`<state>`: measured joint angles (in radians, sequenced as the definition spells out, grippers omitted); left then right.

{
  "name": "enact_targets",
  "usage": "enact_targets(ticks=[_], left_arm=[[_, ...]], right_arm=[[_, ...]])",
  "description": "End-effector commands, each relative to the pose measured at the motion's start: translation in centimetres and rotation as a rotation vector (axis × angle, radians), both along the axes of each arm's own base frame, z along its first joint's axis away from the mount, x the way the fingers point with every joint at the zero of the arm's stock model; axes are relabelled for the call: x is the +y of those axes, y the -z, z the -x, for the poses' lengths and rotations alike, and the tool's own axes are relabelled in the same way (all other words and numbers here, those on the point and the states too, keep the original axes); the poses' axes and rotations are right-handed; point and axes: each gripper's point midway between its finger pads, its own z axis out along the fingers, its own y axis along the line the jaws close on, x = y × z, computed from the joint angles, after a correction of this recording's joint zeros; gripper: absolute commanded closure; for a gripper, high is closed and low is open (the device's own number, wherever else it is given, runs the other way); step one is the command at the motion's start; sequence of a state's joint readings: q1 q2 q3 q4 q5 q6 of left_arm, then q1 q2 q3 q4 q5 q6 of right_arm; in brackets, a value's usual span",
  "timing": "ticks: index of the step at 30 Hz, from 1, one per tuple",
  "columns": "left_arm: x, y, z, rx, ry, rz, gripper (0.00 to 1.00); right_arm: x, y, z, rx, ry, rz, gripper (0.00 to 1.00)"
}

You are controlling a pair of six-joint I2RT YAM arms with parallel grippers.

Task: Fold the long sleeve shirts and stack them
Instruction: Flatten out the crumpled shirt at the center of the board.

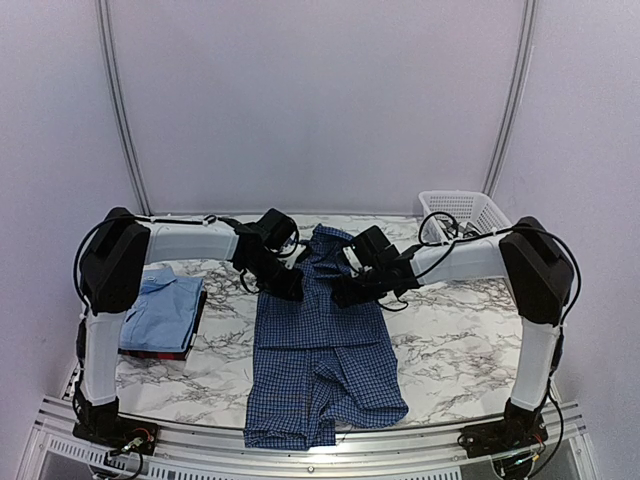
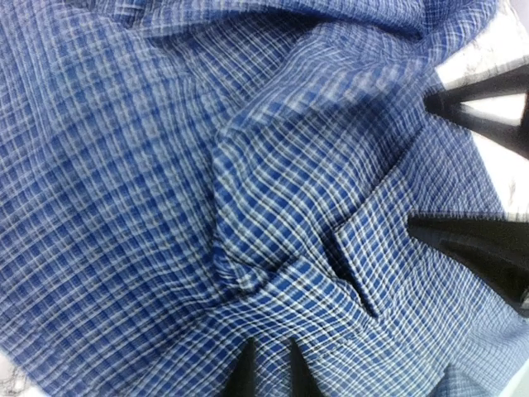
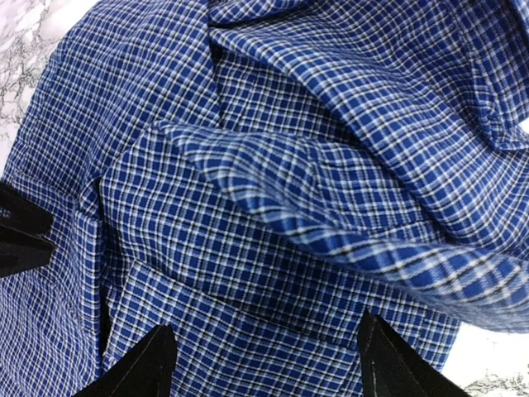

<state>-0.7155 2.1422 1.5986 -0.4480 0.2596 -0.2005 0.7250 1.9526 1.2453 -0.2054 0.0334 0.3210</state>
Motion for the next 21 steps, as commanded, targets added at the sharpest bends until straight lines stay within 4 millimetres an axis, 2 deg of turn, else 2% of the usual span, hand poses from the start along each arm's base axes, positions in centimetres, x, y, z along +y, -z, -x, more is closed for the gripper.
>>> enact_targets(ticks=[1,5,8,11,13,21], left_arm=[[1.0,-2.6,-1.6,-0.124,-0.036,-0.033,0.73],[2.9,-2.2,-2.6,-0.14,-0.106,-0.117,0.52],[4.6,-1.6,-2.4,-0.123,-0.176,-0.159,0.47],[6.3,-0.8,-2.0,-0.099,-0.242,-0.189,0.47],[6.7,-0.3,-1.7,-0.078,-0.25,-0.185,0.47],[5.4,-0.2,-1.3,-0.028,-0.231,-0.135,0.54]], right_arm=[[0.6,-0.3,0.5,0.001,-0.014,0.0,0.29],[0.9,0.3,1.2,0.017,-0.024,0.003,0.3],[1.0,0.5,1.6,0.022,-0.021,0.003,0.33],[0.9,0.7,1.8,0.027,-0.017,-0.001,0.35],[0.8,0.9,2.0,0.031,-0.017,0.0,0.37],[0.8,1.0,2.0,0.032,-0.009,-0.003,0.38]])
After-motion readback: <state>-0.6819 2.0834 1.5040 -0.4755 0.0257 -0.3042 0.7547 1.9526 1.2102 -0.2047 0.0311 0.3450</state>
